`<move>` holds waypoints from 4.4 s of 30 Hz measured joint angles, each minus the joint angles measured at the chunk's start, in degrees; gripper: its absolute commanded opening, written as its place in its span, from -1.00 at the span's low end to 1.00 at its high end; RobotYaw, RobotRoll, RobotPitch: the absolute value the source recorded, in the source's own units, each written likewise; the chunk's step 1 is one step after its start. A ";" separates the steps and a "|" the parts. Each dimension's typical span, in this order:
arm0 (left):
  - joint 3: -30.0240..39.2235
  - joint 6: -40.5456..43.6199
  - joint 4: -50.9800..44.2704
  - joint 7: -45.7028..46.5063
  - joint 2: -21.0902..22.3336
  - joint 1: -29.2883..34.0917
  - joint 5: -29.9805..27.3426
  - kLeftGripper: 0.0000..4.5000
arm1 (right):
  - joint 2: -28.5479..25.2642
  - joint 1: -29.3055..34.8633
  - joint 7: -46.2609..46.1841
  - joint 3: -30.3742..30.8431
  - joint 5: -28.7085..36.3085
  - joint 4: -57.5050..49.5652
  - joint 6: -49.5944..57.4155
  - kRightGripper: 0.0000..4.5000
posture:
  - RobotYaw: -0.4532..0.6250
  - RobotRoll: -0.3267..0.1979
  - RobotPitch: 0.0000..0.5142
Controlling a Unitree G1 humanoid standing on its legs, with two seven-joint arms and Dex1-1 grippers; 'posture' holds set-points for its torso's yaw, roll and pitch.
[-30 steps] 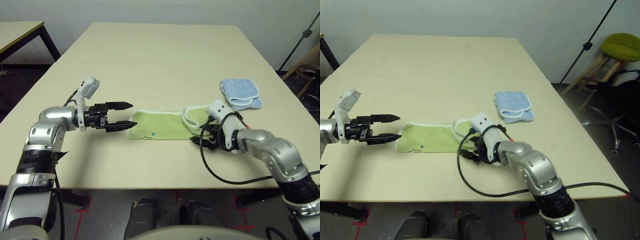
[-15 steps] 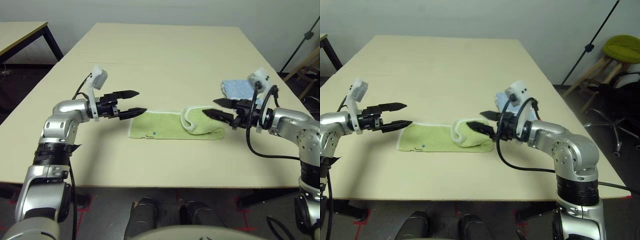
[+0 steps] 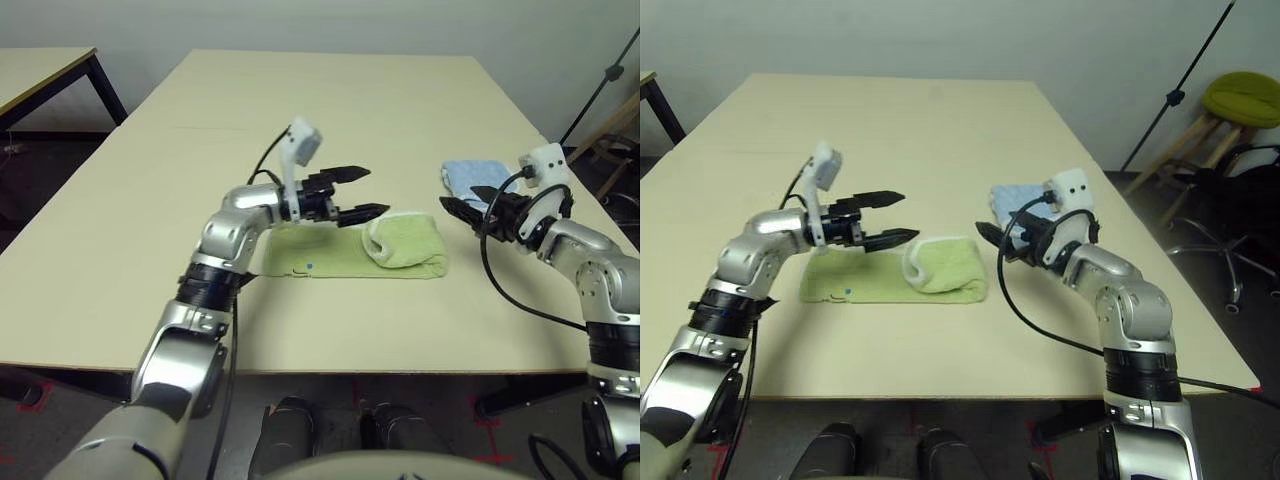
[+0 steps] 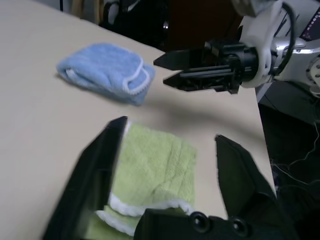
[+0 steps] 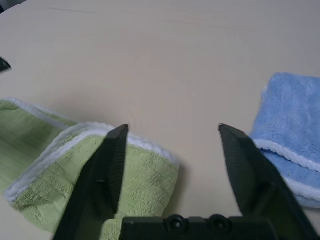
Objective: Fold the towel and set it aside.
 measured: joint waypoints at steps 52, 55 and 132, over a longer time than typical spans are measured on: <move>16.03 31.08 -20.28 16.87 -3.46 8.96 -10.27 0.17 | 10.81 -4.26 6.17 11.30 -14.87 19.20 -22.56 0.24 | 0.00 0.25 -0.71; 21.02 42.38 -26.44 24.75 -3.34 10.95 -12.55 0.60 | 9.73 -4.03 8.73 11.23 -14.30 17.79 -24.30 0.72 | 0.02 0.25 -0.69; 30.03 53.50 -35.35 67.42 1.80 22.12 -37.73 -1.00 | -19.57 4.02 43.21 7.17 -2.80 4.99 -13.90 1.00 | 0.04 0.25 -0.75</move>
